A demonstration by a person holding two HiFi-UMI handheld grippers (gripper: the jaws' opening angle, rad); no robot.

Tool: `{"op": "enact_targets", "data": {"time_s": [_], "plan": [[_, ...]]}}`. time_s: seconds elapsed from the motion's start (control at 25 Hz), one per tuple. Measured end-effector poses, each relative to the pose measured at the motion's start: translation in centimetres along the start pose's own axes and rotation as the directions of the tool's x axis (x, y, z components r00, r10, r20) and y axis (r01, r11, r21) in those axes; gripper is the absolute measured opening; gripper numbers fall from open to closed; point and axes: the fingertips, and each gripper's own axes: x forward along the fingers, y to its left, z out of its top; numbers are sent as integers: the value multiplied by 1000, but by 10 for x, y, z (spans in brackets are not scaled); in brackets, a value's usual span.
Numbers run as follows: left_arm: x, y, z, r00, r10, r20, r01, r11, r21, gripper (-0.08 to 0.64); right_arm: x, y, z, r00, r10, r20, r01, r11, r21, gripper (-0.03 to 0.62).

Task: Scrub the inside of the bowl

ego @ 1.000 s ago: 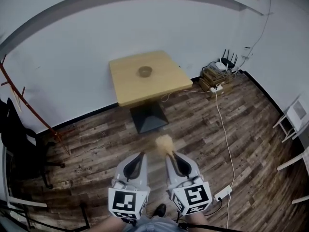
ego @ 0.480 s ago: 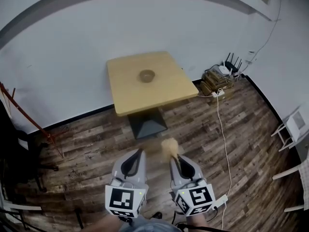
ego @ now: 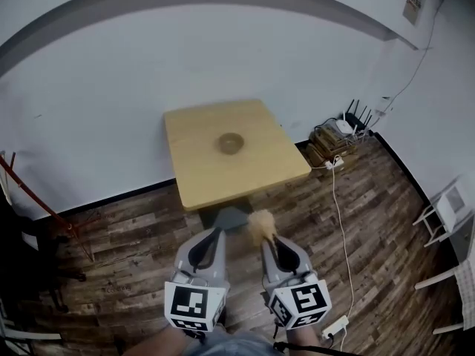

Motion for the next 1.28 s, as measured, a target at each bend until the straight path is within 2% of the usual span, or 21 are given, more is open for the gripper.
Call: {"op": "enact_targets", "data": {"time_s": [0.28,0.48,0.68,0.88,1.28], "plan": [[29,14,-7,1000,-19,-3,19,999,-40,21,28,-9,7,1000,-6,-3,6,1000,-21,43],[53,19,-12,1000,-13,-25,13,1000,-19,21,45,-31,6,1000,-13,-4,13,1000,-2,43],[88,29,-25,998,-2,-61,0,999,-37,21,80,-54,-3,1000,8,-30,-7,1000,19,44],[143,42,-24,997,31,-69,-34,999,-41,21,126,-92,-6,998,40,-52,-38,999,39,44],[232,69,-12,984,143,-105,-146,989,-24,21,213,-155,8,989,140,-51,-136,988,72,44]]}}
